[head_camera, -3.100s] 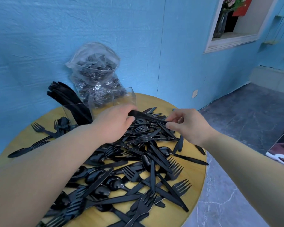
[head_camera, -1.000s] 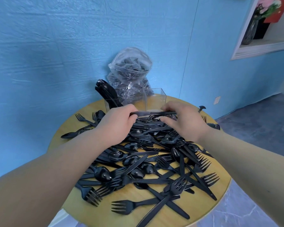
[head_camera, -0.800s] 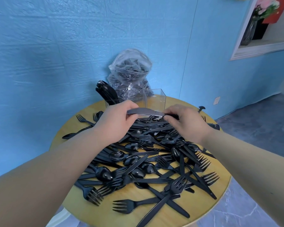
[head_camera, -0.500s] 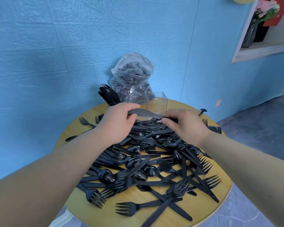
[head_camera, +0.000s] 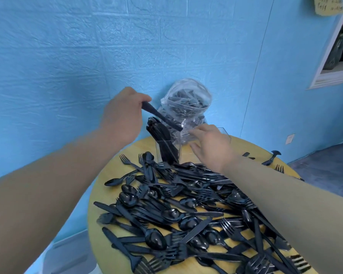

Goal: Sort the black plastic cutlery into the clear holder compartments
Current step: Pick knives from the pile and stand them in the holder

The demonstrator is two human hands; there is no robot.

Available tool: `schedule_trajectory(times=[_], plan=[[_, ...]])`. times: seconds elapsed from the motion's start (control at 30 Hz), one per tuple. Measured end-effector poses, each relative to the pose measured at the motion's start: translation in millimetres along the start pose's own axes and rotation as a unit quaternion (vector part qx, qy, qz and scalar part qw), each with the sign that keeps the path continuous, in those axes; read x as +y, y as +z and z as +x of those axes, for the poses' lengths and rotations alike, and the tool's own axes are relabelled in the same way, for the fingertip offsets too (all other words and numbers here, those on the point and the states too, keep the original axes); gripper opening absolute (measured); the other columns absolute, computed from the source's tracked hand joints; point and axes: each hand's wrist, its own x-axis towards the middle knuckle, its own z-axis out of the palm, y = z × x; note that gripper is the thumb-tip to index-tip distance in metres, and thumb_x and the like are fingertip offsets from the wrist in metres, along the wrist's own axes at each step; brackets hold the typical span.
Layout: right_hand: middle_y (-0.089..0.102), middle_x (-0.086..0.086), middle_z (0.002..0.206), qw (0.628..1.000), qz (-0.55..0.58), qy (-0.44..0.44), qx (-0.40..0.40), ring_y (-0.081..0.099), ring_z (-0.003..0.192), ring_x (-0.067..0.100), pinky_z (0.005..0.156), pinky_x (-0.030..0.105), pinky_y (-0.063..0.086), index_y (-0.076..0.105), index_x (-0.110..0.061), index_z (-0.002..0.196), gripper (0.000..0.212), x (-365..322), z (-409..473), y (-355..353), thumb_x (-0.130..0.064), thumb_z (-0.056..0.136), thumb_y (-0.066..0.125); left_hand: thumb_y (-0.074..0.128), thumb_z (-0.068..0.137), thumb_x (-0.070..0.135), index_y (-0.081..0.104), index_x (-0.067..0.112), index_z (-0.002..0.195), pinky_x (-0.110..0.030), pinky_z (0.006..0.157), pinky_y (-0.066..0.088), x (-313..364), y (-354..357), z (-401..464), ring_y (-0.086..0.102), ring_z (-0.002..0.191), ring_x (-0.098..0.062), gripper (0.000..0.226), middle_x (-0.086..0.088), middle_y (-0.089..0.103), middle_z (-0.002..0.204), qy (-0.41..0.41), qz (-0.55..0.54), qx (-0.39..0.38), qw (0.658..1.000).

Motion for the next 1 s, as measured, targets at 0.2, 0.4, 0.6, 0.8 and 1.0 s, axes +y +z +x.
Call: schedule_trajectory(times=[0.2,0.4,0.6,0.8,1.0], plan=[[0.048,0.008,0.127,0.996,-0.065,-0.013,-0.062,0.038,0.114,0.027,0.099,0.040,0.039,0.053,-0.013,0.126,0.032,1.1,22.2,18.8,-0.023,0.096,0.044,0.045,0.094,0.000,0.060,0.019,0.126,-0.038,0.083,0.039,-17.0,29.8,6.9,0.050,0.107,-0.031,0.041,-0.008,0.053,0.114,0.031,0.047,-0.031,0.998],[0.042,0.002,0.137,0.992,-0.091,-0.019,-0.083,0.035,0.122,0.026,0.095,0.037,0.041,0.043,-0.019,0.137,0.040,5.1,20.5,27.7,-0.023,0.097,0.041,0.045,0.092,-0.002,0.060,0.020,0.127,-0.037,0.078,0.036,-15.8,55.9,9.0,0.044,0.106,-0.031,0.044,-0.008,0.056,0.116,0.077,0.072,-0.065,0.992],[0.042,0.001,0.137,0.992,-0.097,-0.029,-0.077,0.035,0.120,0.025,0.098,0.038,0.040,0.038,-0.021,0.141,0.044,9.2,19.5,32.4,-0.023,0.097,0.041,0.061,0.082,-0.005,0.071,0.018,0.110,-0.047,0.088,0.034,-23.1,87.9,-6.9,0.046,0.111,-0.036,0.037,-0.005,0.066,0.101,0.111,0.073,-0.052,0.990],[0.041,0.000,0.136,0.993,-0.095,-0.040,-0.064,0.035,0.120,0.024,0.094,0.036,0.041,0.037,-0.021,0.142,0.046,12.1,19.2,34.7,-0.021,0.097,0.041,0.055,0.091,0.012,0.061,0.012,0.121,-0.062,0.107,0.020,-22.9,98.2,-20.4,0.023,0.140,-0.032,0.031,-0.005,0.052,0.133,0.120,0.098,-0.082,0.984],[0.042,0.000,0.136,0.993,-0.093,-0.041,-0.058,0.035,0.120,0.025,0.097,0.038,0.040,0.039,-0.021,0.141,0.047,15.2,20.9,36.7,-0.017,0.095,0.044,0.032,0.100,0.036,0.032,0.016,0.146,-0.065,0.110,0.002,-18.5,95.4,-22.6,-0.012,0.146,-0.025,0.051,0.003,0.010,0.159,0.121,0.167,-0.176,0.963]])
